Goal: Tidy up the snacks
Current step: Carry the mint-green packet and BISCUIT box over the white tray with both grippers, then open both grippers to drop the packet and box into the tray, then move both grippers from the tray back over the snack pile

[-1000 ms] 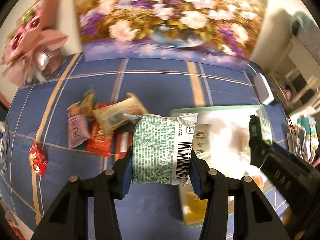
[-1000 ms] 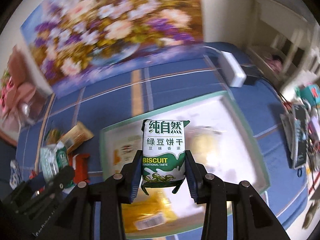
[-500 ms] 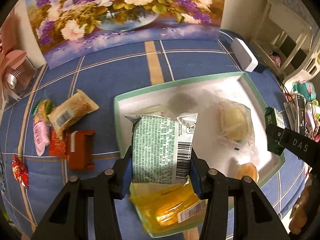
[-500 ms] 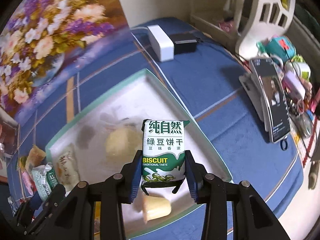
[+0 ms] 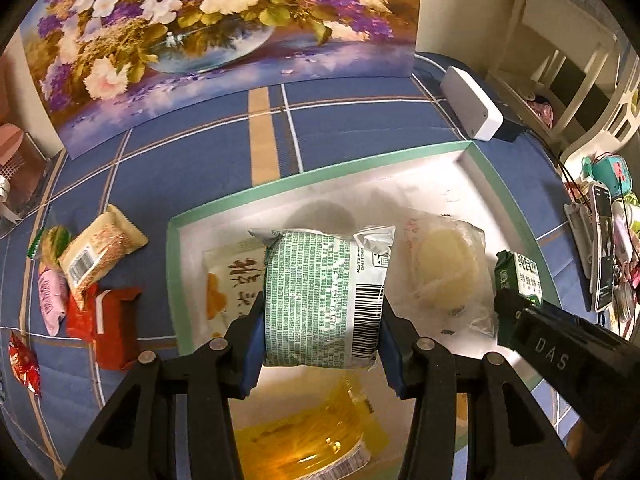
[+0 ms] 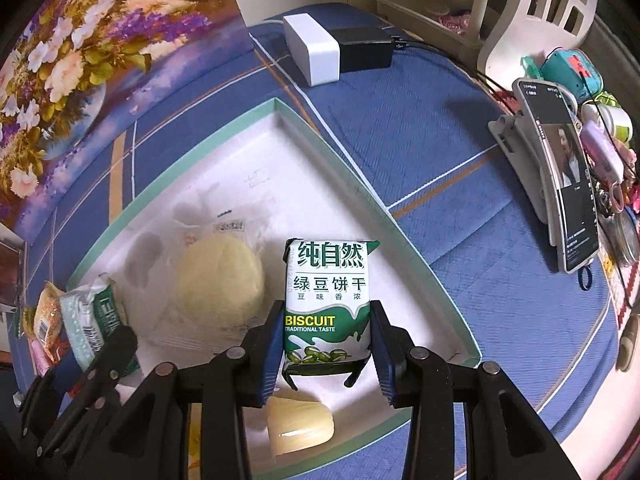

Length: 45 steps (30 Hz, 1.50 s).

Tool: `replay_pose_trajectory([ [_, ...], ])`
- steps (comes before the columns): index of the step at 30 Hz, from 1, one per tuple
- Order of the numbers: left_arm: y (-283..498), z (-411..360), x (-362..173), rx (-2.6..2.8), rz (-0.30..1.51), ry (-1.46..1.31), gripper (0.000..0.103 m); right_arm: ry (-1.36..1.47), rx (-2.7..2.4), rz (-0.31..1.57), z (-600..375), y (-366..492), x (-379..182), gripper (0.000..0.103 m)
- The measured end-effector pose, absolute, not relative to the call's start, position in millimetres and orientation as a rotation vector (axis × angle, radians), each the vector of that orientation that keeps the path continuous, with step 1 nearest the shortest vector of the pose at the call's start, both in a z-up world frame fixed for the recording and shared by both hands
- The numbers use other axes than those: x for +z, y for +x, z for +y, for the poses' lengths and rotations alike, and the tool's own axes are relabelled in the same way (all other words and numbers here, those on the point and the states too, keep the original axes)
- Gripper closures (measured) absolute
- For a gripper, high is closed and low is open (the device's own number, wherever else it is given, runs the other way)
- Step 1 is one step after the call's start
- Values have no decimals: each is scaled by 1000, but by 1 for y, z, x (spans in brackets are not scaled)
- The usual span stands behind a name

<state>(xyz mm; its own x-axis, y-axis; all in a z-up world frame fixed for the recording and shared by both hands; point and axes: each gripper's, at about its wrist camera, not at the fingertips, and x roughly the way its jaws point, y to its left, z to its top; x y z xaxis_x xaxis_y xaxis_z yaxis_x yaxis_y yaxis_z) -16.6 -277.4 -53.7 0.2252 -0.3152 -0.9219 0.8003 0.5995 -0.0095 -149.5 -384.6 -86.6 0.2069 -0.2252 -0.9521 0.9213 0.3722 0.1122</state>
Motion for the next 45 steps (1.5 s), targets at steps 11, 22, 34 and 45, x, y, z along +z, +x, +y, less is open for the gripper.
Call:
replay_pose_trajectory([
  [11, -20, -288, -71, -816, 1092, 574, 52, 820, -934, 1064, -386, -144, -93, 61],
  [22, -20, -286, -72, -831, 1121, 567, 46, 788, -945, 1055, -384, -141, -85, 60],
  [34, -10, -269, -33, -820, 1131, 503, 41, 750, -947, 1011, -369, -141, -49, 60],
  [45, 23, -231, -20, -727, 1157, 428, 29, 671, -905, 1033, -330, -119, -31, 60],
])
